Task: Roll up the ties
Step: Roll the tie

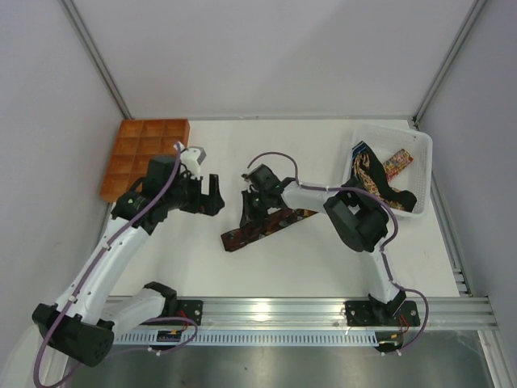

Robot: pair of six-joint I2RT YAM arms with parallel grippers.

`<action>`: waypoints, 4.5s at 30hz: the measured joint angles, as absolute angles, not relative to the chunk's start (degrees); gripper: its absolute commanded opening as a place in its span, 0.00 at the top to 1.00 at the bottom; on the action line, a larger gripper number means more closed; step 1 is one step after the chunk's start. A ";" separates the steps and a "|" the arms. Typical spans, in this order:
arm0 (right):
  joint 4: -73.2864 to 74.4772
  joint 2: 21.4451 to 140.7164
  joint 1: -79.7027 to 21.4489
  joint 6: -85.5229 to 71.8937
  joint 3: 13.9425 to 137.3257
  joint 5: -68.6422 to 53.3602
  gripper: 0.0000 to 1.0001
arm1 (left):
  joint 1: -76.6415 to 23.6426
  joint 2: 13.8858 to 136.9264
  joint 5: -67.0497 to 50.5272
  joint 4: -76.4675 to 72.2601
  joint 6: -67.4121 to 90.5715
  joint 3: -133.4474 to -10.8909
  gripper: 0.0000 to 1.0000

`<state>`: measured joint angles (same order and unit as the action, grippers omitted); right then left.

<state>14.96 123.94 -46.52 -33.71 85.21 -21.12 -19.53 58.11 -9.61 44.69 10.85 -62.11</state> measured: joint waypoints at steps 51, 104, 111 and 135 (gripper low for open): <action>12.93 80.44 -13.63 -29.98 54.74 -38.92 0.96 | -45.56 90.24 3.42 31.88 -10.92 -50.24 0.07; 10.24 81.12 -18.57 -31.97 54.46 -38.85 1.00 | -37.45 93.89 1.50 42.57 -8.56 -53.89 0.51; 9.56 81.12 -20.23 -32.58 54.46 -38.28 1.00 | -37.45 93.86 1.58 42.52 -8.86 -53.89 0.36; 0.38 103.26 -39.57 -38.50 67.57 -36.47 1.00 | -32.67 47.29 9.58 40.03 21.61 -53.43 0.10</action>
